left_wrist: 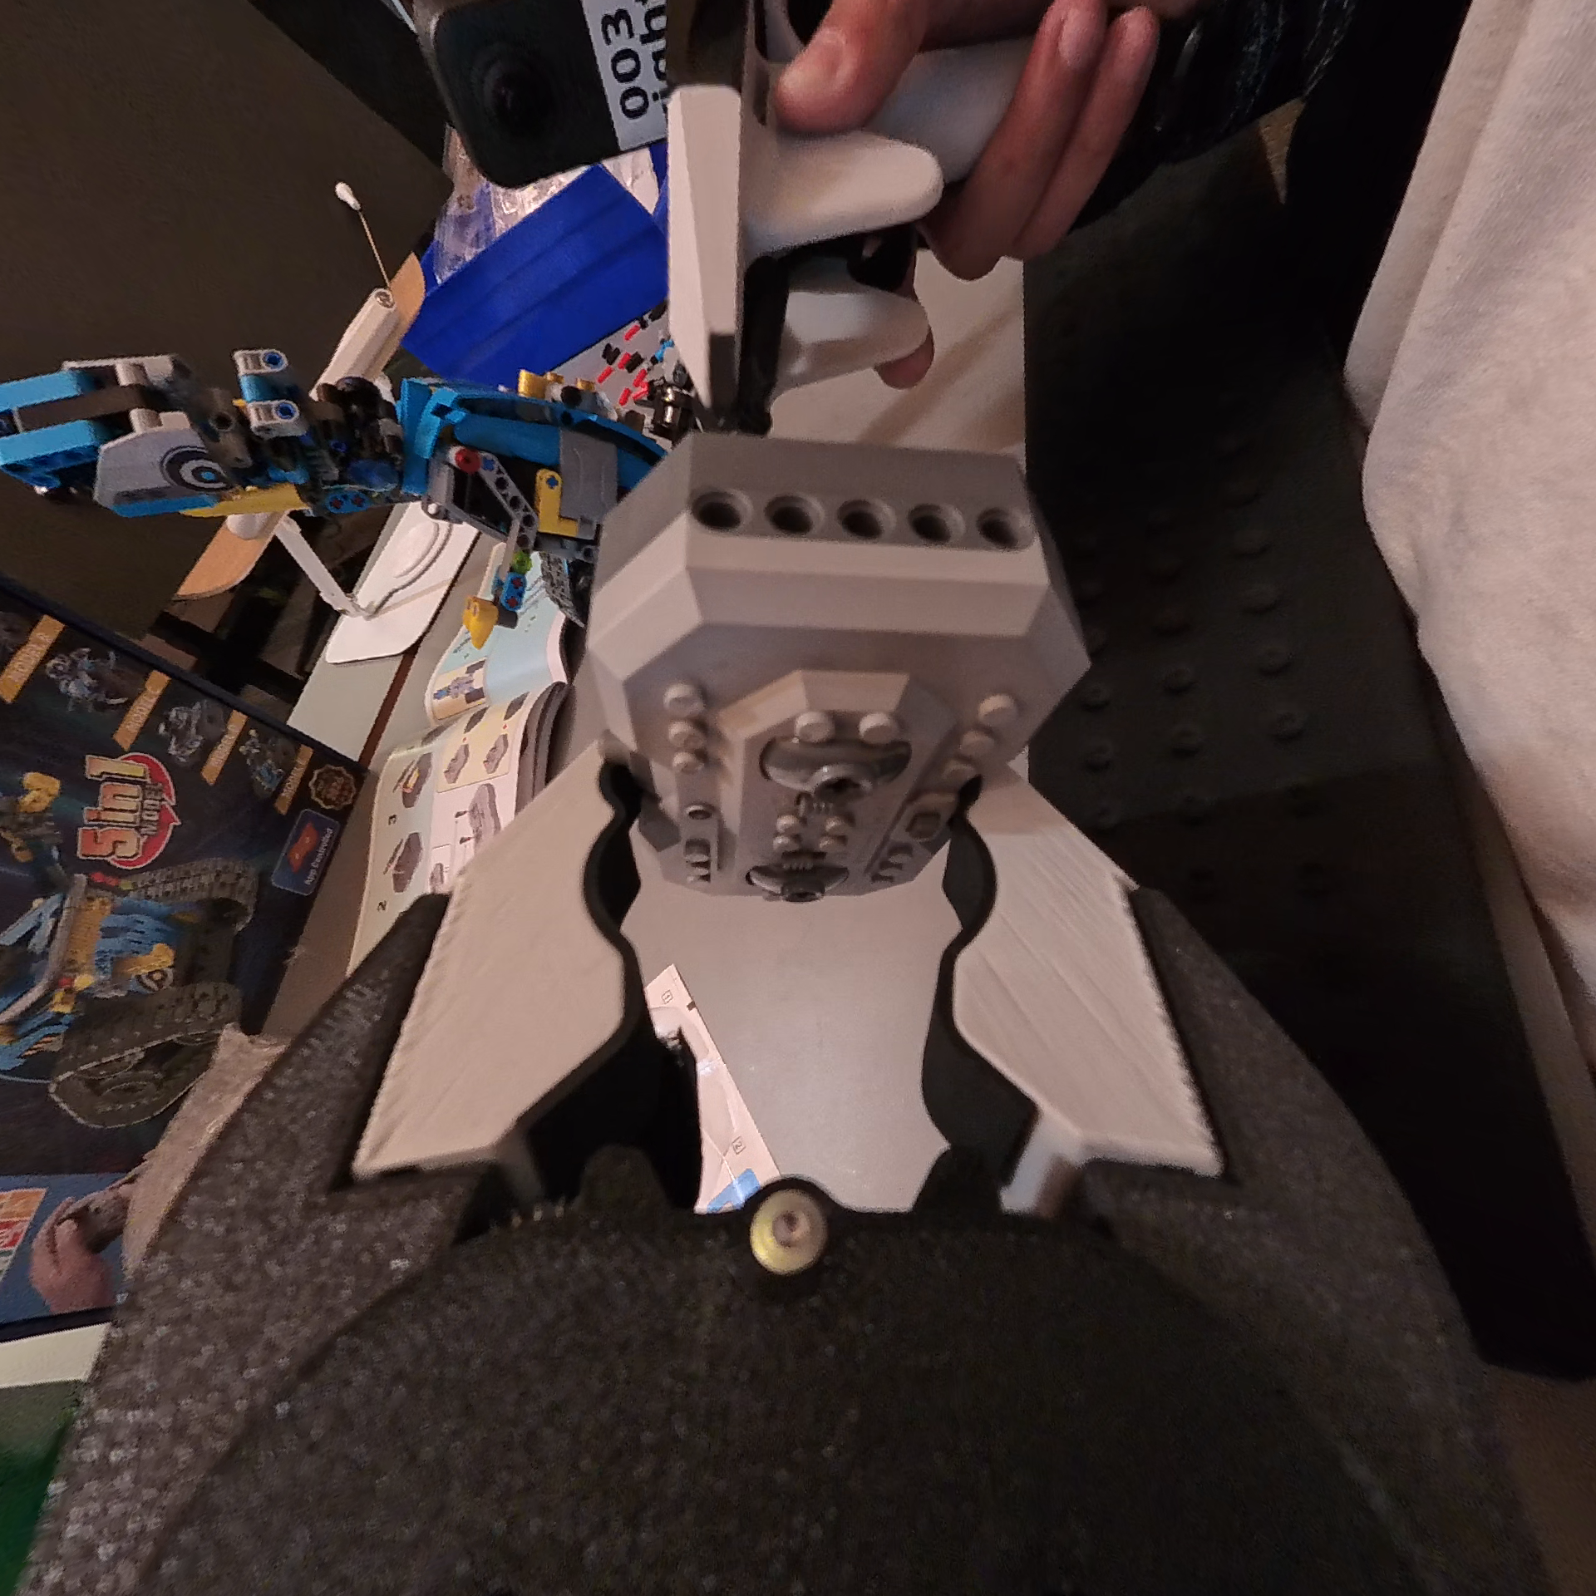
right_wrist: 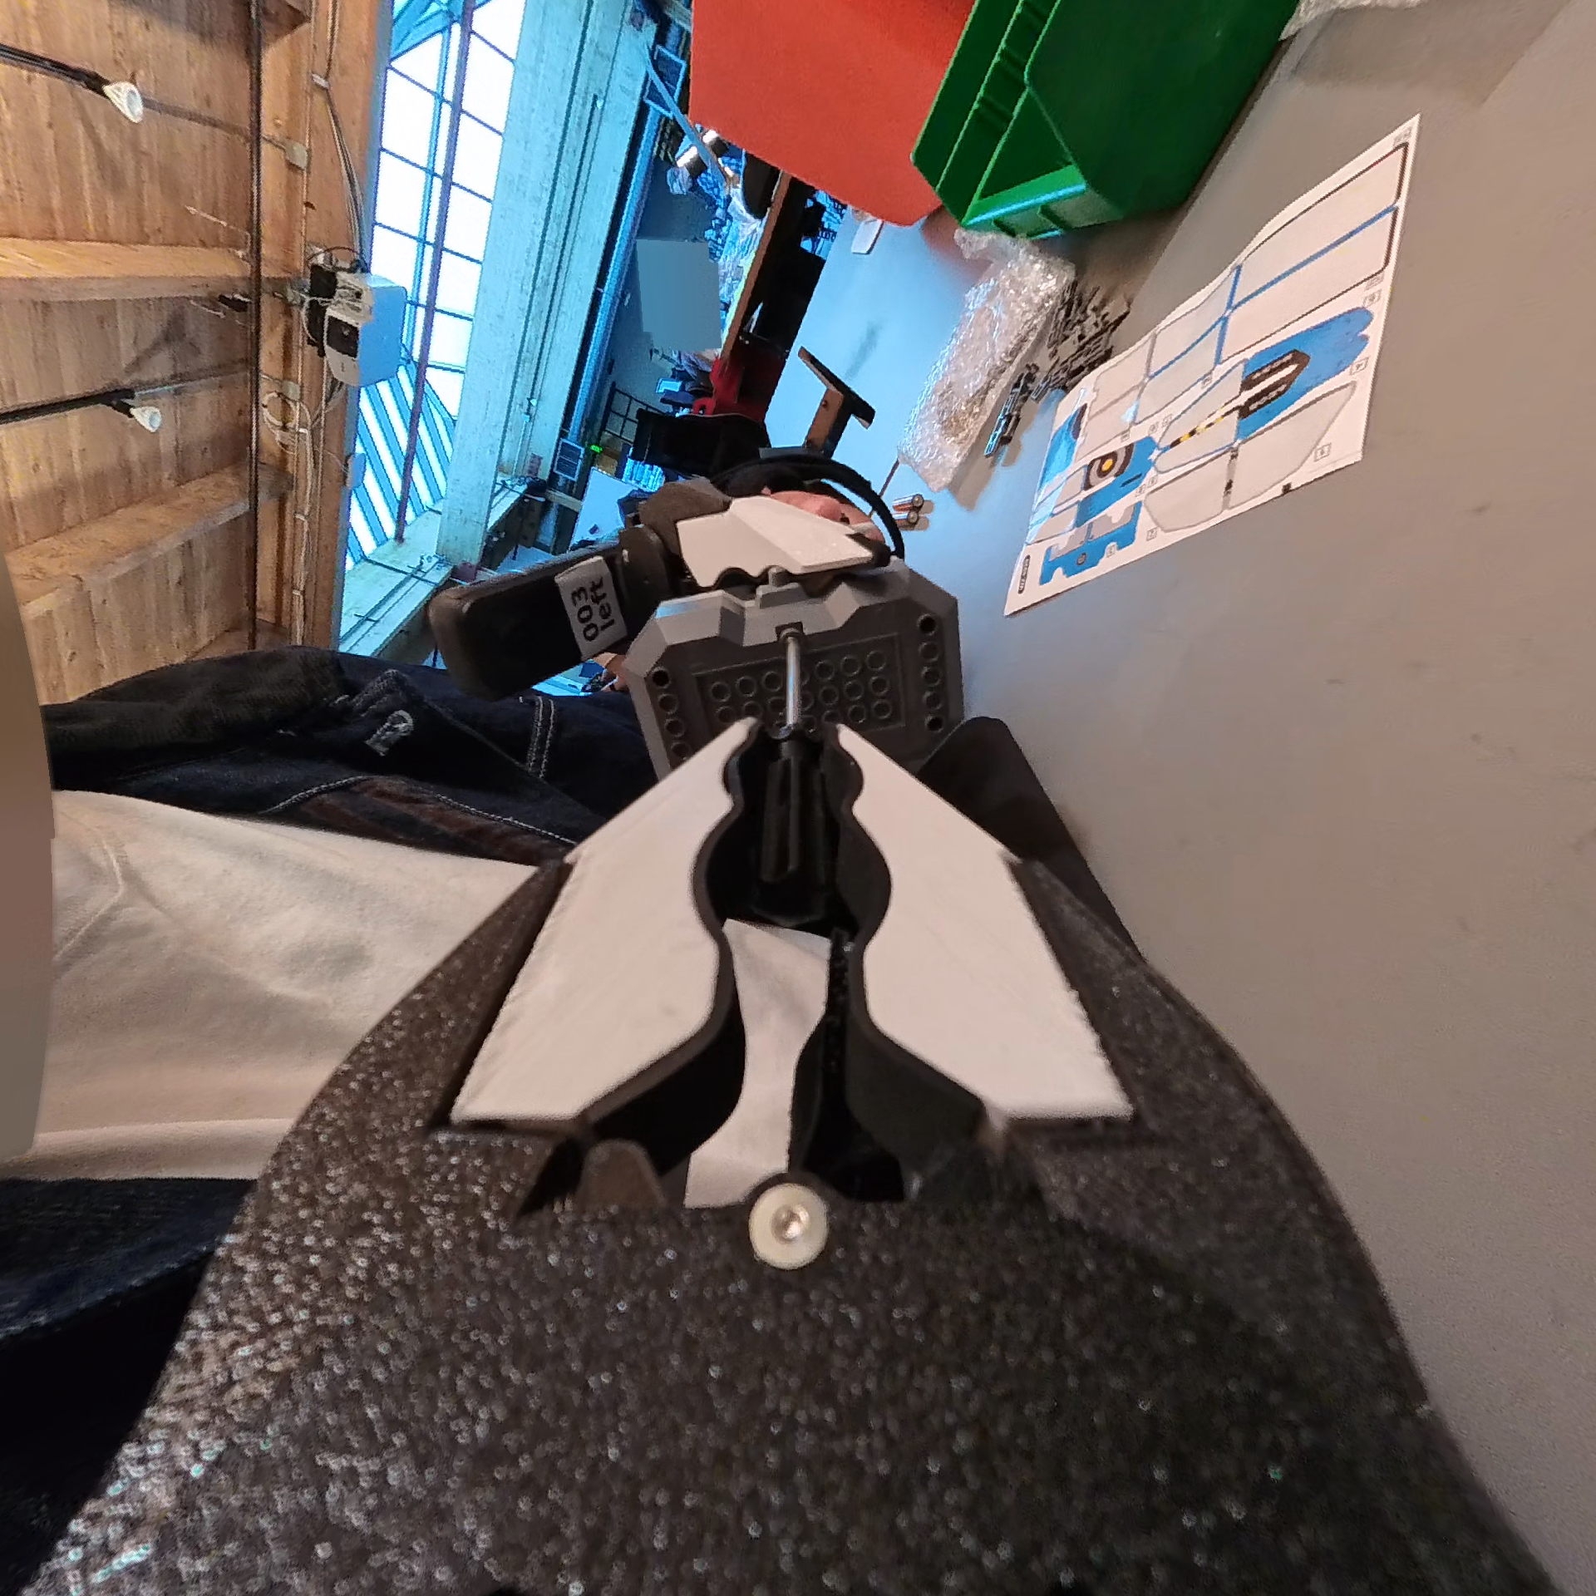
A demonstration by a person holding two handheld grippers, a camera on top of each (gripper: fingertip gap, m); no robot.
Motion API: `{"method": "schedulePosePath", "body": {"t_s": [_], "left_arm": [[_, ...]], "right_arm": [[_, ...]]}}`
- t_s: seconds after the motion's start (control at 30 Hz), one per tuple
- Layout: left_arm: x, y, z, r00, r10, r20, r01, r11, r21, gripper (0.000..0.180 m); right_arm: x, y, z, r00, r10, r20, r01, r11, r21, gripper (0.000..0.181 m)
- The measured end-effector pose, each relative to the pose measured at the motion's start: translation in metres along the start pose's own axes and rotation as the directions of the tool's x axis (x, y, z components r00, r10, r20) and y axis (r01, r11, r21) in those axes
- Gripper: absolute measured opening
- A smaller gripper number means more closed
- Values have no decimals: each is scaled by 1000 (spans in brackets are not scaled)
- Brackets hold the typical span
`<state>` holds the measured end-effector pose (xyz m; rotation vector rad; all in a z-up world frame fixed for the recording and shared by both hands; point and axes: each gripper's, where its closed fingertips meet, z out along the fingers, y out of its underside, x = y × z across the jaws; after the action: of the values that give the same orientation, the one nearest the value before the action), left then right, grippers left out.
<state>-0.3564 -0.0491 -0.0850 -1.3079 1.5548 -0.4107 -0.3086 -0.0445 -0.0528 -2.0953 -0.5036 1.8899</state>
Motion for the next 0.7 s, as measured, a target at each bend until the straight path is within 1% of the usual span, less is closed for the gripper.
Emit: {"method": "schedulePosePath", "body": {"t_s": [0.17,0.27,0.43,0.57,0.63,0.7], "left_arm": [[0,0,0,1000,12,5,-12,1000,-6,70],[0,3,1,998,60,18,-59,998,-31,70],[0,8,3,979,195,50,-191,978,-85,70],[-3,12,4,925,371,86,-355,921,-159,70],[-1,17,6,920,386,70,-368,912,-182,70],[-1,16,6,947,315,64,-302,940,-161,70]], "right_arm": [[-1,0,1,1000,5,0,-5,1000,-2,11],[1,2,1,999,46,3,-46,999,-12,11],[6,5,1,972,229,44,-228,973,-28,11],[10,8,1,932,353,83,-350,935,-46,11],[15,10,1,937,345,58,-342,938,-50,11],[14,8,2,972,236,16,-235,971,-46,11]]}}
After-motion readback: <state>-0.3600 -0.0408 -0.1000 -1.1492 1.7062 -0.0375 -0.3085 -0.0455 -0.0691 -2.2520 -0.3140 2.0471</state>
